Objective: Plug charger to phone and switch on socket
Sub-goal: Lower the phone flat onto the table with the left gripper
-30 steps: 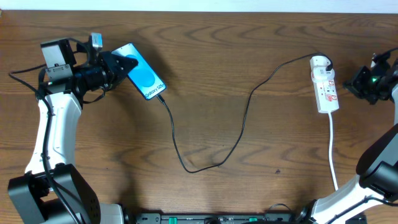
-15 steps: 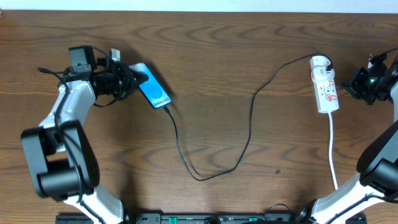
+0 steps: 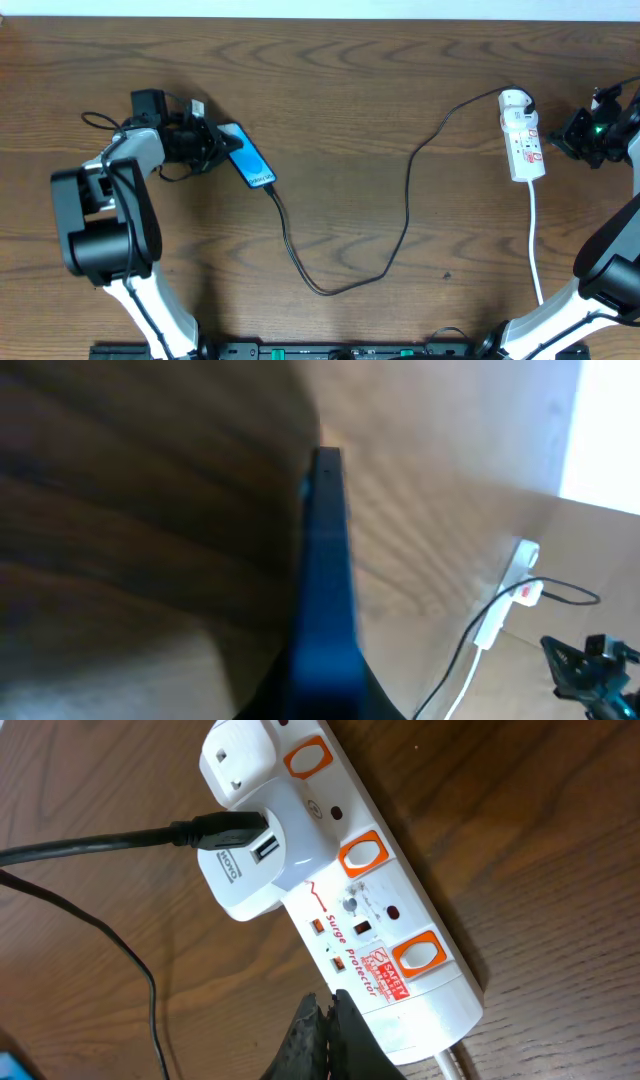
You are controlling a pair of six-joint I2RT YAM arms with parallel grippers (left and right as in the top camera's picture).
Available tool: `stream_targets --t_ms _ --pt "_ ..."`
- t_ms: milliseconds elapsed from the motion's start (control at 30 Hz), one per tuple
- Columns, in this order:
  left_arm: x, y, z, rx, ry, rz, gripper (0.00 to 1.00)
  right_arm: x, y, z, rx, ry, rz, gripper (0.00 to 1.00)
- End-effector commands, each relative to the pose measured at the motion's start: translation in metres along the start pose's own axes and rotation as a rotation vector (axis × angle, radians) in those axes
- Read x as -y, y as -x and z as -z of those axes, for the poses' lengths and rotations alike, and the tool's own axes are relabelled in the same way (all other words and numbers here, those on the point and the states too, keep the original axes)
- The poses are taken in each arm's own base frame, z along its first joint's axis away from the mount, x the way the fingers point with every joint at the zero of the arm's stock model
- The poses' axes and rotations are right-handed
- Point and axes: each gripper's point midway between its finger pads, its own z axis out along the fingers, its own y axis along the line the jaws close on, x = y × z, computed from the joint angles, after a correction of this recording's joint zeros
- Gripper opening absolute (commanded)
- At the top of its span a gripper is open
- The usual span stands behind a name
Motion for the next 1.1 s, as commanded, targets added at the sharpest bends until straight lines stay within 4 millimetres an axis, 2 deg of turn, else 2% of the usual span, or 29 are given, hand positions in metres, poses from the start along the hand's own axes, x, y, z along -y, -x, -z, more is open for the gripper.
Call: stream_targets --t_ms 0,200,433,633,867,967,1067 --pt "-0.010 -0.005 -0.009 -0.024 0.012 0.000 0.07 -0.001 -0.003 -0.004 -0.013 0.013 0.014 0.01" --pt "-0.019 -0.003 -0.010 -0.014 0.048 0.006 0.08 -0.001 -0.003 -0.004 -0.013 0.013 0.014 0.01" --pt "-0.046 -0.003 -0.007 0.012 0.196 0.042 0.32 -0.001 -0.003 -0.004 -0.013 0.013 0.014 0.01" --pt "-0.076 -0.008 0.002 0.026 0.370 0.084 0.36 -0.001 -0.003 -0.004 -0.013 0.013 0.022 0.01" --pt "-0.106 -0.012 0.038 0.076 0.642 0.102 0.39 -0.001 -0.003 -0.004 -0.011 0.013 0.026 0.01" --pt "-0.107 -0.011 0.054 0.103 0.710 0.095 0.39 -0.001 -0.002 -0.004 -0.010 0.013 0.026 0.01" --pt "-0.096 -0.007 0.064 0.136 0.707 0.078 0.39 -0.001 -0.001 -0.004 -0.005 0.014 0.032 0.01"
